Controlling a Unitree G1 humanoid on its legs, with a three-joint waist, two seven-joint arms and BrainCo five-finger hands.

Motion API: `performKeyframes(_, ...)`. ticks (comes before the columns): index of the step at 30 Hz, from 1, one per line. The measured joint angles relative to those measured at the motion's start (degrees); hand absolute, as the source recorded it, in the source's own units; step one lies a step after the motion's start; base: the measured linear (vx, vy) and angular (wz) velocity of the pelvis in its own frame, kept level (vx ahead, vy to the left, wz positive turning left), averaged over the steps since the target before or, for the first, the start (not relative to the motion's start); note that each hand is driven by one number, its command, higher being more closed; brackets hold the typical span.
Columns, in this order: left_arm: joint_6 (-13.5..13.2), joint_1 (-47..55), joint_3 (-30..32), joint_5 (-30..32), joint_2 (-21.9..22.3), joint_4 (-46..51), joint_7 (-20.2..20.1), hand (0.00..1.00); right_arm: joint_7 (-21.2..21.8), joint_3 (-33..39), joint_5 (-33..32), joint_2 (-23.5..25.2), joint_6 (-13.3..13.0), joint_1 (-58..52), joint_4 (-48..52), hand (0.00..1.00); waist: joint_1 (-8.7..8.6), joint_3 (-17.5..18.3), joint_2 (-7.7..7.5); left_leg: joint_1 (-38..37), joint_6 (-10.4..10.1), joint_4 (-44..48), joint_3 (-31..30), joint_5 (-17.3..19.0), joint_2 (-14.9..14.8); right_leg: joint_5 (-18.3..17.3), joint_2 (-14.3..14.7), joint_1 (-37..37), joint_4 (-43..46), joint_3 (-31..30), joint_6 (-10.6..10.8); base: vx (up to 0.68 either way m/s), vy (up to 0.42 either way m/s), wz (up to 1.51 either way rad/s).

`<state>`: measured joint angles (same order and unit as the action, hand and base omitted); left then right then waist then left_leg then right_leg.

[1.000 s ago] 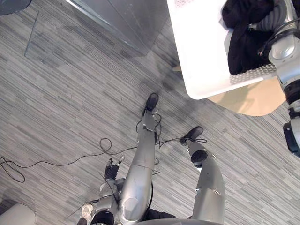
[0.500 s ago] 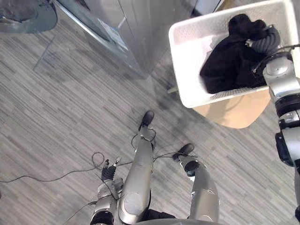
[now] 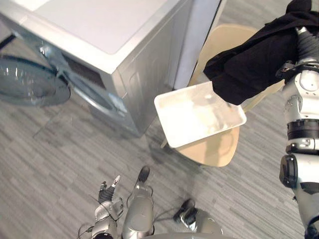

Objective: Pick up the laundry basket with both hands and put the clothes into the washing machine.

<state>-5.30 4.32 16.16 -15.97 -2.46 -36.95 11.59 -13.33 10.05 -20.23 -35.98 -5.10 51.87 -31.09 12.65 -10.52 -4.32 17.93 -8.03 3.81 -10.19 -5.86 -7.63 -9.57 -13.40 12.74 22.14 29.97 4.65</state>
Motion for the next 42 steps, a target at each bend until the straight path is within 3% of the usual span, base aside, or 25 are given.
performKeyframes(4, -0.37, 4.53, -1.02, -0.07, -2.21, 16.91, 0.69, 0.0, -0.95, 1.14, 0.53, 1.29, -3.04, -5.22, 6.23, 1.0, -1.91, 5.08, 0.59, -3.49, 0.0, -1.88, 1.39, 0.0, -1.34, 2.25, 2.75, -3.95, -6.08, -1.35, 0.35, 0.12, -0.047, -0.25)
performKeyframes(9, -1.76, 3.24, -4.68, 1.58, -3.32, 34.3, 1.46, 0.0, -1.23, 1.22, 2.14, 4.42, -3.59, -10.13, 11.88, 1.0, -3.87, 7.62, 3.42, -8.2, 0.03, -3.77, 4.54, 0.02, -2.16, 6.05, 5.35, -8.58, -13.21, -4.33, 0.17, 0.02, -0.006, -0.34)
performKeyframes(13, -2.94, -1.06, -7.91, 3.4, -3.76, 37.49, 2.27, 0.0, 0.03, 0.1, 2.84, 9.49, -3.74, -11.56, 15.47, 1.0, -5.6, 9.34, 6.04, -11.71, 0.08, -5.77, 8.15, 0.02, -2.49, 7.8, 6.28, -9.6, -15.26, -7.89, 0.22, -0.01, 0.028, -0.41)
performKeyframes(15, -3.01, -3.05, -9.63, 4.7, -4.76, 39.05, 2.23, 0.0, 0.64, -1.13, 2.81, 11.08, -3.94, -12.1, 18.24, 1.0, -5.98, 9.57, 6.47, -12.79, 0.09, -6.51, 10.24, 0.04, -2.75, 9.07, 6.67, -9.38, -16.6, -10.04, 0.15, -0.02, 0.039, -0.55)
performKeyframes(19, -4.13, -11.02, -14.26, 5.16, -8.18, 39.15, 1.87, 0.0, 3.1, -4.68, 2.8, 15.14, -5.62, -13.44, 22.77, 1.0, -8.41, 9.64, 6.55, -14.44, 0.23, -7.84, 13.17, 0.12, -2.87, 11.81, 7.24, -9.53, -19.59, -13.23, 0.22, -0.05, 0.039, -0.41)
performKeyframes(23, -5.13, -17.55, -19.38, 5.12, -9.99, 36.86, -0.27, 0.0, 4.66, -7.54, 2.64, 17.88, -5.82, -14.04, 23.71, 1.0, -8.91, 9.73, 6.69, -15.52, 0.24, -8.08, 15.14, 0.13, -2.64, 13.1, 7.23, -9.54, -20.64, -15.47, 0.17, -0.05, 0.035, -0.29)
performKeyframes(28, -5.13, -25.95, -29.4, 5.2, -10.1, 29.02, -3.43, 0.0, 6.16, -11.88, 2.48, 20.02, -5.81, -16.38, 27.55, 1.0, -10.6, 10.6, 7.65, -15.83, 0.33, -9.04, 15.71, 0.05, -2.39, 14.8, 7.44, -9.73, -23.09, -16.77, 0.16, -0.03, 0.026, -0.13)
performKeyframes(32, -4.97, -28.63, -32.6, 5.31, -10.03, 26.05, -4.17, 0.0, 7.16, -12.92, 2.33, 20.99, -5.82, -16.63, 28.49, 1.0, -12.19, 10.7, 7.63, -15.86, 0.33, -9.05, 16.13, 0.05, -2.38, 15.15, 7.54, -9.65, -23.56, -17.47, 0.23, 0.0, 0.007, -0.08)
performKeyframes(42, -3.94, -39.0, -39.0, 5.18, -8.85, 19.39, -5.32, 0.0, 8.72, -17.15, 1.61, 22.49, -5.77, -19.14, 28.83, 1.0, -13.57, 11.77, 7.64, -16.04, 0.32, -9.04, 16.22, 0.05, -2.4, 15.65, 7.77, -9.89, -24.39, -18.13, -0.05, 0.01, 0.005, -0.03)
